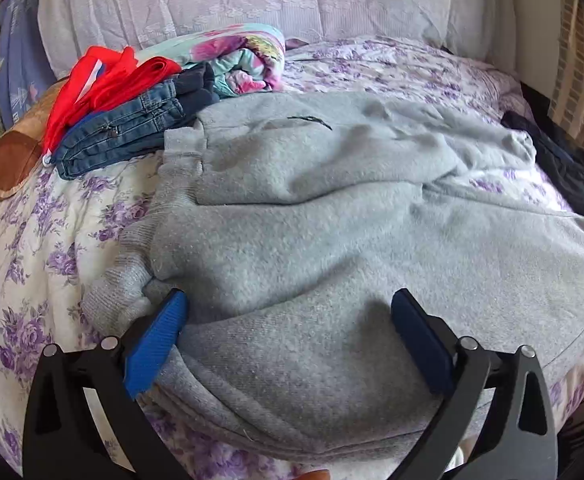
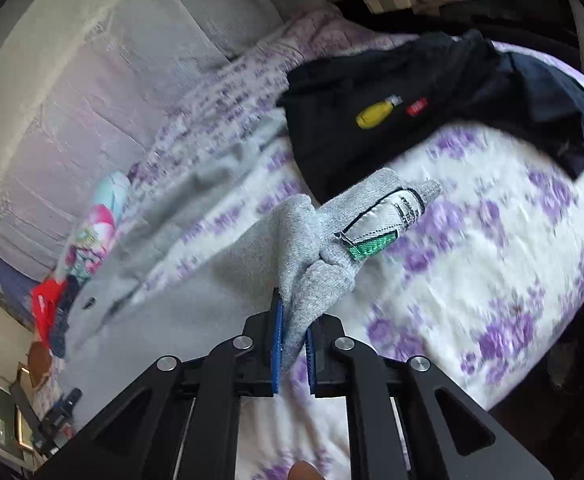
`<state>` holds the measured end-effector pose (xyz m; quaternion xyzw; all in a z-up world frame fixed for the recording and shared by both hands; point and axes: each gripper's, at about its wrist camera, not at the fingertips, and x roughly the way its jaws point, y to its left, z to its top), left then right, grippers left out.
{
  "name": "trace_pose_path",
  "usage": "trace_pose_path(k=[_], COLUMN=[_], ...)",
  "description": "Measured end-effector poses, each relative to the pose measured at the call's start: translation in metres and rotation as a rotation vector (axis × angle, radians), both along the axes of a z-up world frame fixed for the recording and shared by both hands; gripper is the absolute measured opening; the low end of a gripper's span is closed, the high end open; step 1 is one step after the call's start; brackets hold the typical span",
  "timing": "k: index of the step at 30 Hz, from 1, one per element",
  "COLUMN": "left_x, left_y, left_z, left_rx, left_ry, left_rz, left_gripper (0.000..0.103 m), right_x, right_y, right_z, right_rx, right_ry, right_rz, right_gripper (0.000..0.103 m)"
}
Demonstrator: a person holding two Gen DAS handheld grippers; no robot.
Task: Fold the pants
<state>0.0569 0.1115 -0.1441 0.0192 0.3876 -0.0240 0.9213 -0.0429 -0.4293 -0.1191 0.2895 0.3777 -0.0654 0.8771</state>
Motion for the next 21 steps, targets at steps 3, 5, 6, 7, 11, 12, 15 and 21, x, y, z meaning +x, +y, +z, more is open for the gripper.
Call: trace_pose_path(k=[3, 5, 6, 7, 11, 12, 15, 21], left_x=[-0.004, -0.006, -0.008, -0.009, -0.008, -0.006, 0.013, 0.075], left_y=[0.0, 0.01, 0.015, 0.022, 0.033, 0.033, 0.034, 0.039], left_z=[0.0, 0.005, 0.009, 0.017, 0.046, 0.051, 0.065, 0.045], left_rx=[0.005, -0.033, -0.048, -0.059, -0.033, -0.017, 0.038, 0.019], left_ry=[0.006, 0.01, 0.007, 0.0, -0.091, -0.111, -0.164, -0.029], left_rz=[-0.016, -0.028, -0.028, -0.023, -0.016, -0.018, -0.01, -0.034], left_gripper=[0.099, 0.099, 0.099, 0.099, 0.099, 0.099, 0.099, 0.099], right_x=[-0.004, -0.009, -0.015, -0.021, -0.026, -0.021, 0.009, 0.08], right_y=[-0.003, -0.004, -0.003, 0.0, 0.033, 0.046, 0.085, 0.155], right_z=[-0.028, -0.016, -0.003, 0.011, 0.066, 0.078, 0.098, 0.104], right_rx=[-0.001, -0.033, -0.072, -0.128, -0.362, -0.397, -0.453, -0.537], right_ry=[0.055, 0.067, 0.045, 0.019, -0.115, -0.157, -0.216, -0.244], right_rz=[-0.007, 0.003, -0.003, -0.009, 0.072, 0.12, 0.283, 0.504], right_gripper=[0.027, 0.035, 0.04, 0.041, 0.052, 0.054, 0.054, 0.054])
